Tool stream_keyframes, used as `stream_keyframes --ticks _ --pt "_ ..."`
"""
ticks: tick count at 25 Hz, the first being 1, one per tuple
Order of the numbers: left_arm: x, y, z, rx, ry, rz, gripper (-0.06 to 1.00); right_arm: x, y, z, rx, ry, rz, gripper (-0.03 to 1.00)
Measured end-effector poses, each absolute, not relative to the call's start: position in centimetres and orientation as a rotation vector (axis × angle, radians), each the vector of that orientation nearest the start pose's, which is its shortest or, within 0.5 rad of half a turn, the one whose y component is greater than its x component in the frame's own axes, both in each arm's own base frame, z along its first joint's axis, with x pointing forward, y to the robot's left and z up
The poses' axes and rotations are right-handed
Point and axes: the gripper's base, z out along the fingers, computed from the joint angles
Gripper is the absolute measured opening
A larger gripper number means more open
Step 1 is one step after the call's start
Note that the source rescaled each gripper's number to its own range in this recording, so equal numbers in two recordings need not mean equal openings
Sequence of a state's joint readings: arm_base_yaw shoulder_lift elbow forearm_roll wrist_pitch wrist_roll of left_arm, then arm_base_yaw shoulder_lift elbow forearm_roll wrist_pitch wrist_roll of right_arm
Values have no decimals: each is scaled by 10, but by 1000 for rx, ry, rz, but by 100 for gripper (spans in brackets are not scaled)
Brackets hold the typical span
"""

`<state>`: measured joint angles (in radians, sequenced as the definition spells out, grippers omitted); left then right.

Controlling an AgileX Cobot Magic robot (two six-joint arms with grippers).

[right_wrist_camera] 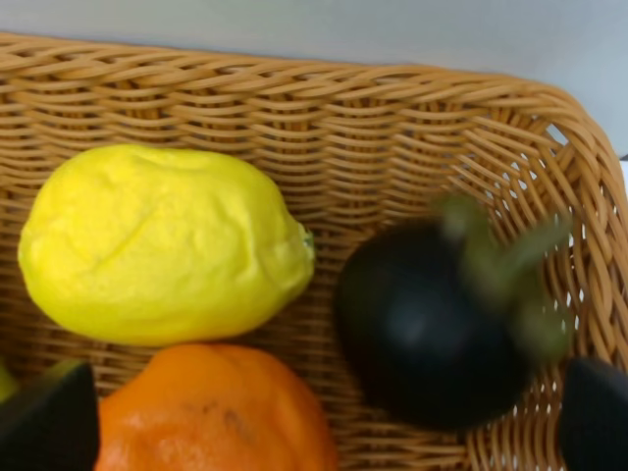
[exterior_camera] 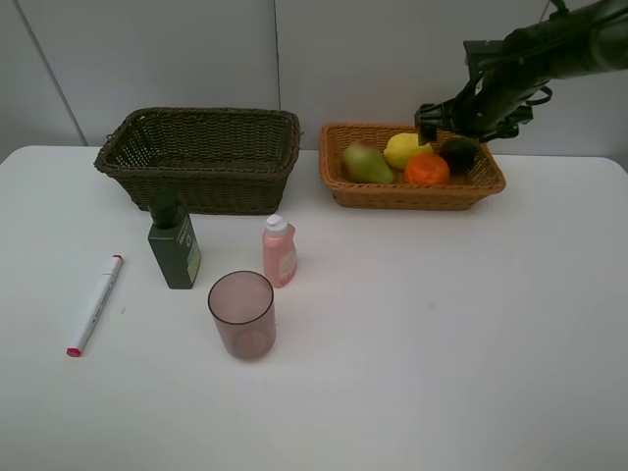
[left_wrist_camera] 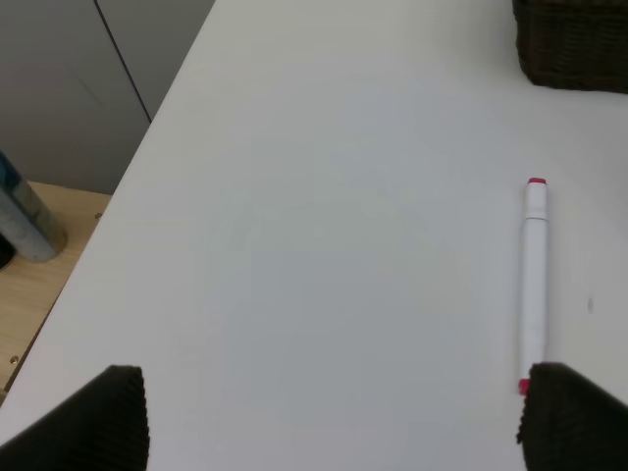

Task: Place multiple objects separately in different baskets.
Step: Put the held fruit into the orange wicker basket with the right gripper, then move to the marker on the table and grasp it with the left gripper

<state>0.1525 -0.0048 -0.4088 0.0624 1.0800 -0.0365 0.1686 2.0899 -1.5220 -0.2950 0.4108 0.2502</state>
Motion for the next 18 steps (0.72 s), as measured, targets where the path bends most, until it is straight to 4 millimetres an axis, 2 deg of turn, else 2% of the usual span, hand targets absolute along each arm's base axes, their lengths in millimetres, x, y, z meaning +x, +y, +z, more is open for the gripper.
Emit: stream_keyframes --ticks 4,7,12,18 --pt "2 5 250 -203 2142 144 100 454 66 201 -168 2431 -86 100" --pt "2 5 250 -203 2142 144 100 442 66 229 -147 2427 -86 100" --pt "2 5 250 -203 2142 144 100 412 78 275 -157 2455 -98 100" --pt "2 5 250 -203 2142 144 100 373 88 314 -153 2530 -83 100"
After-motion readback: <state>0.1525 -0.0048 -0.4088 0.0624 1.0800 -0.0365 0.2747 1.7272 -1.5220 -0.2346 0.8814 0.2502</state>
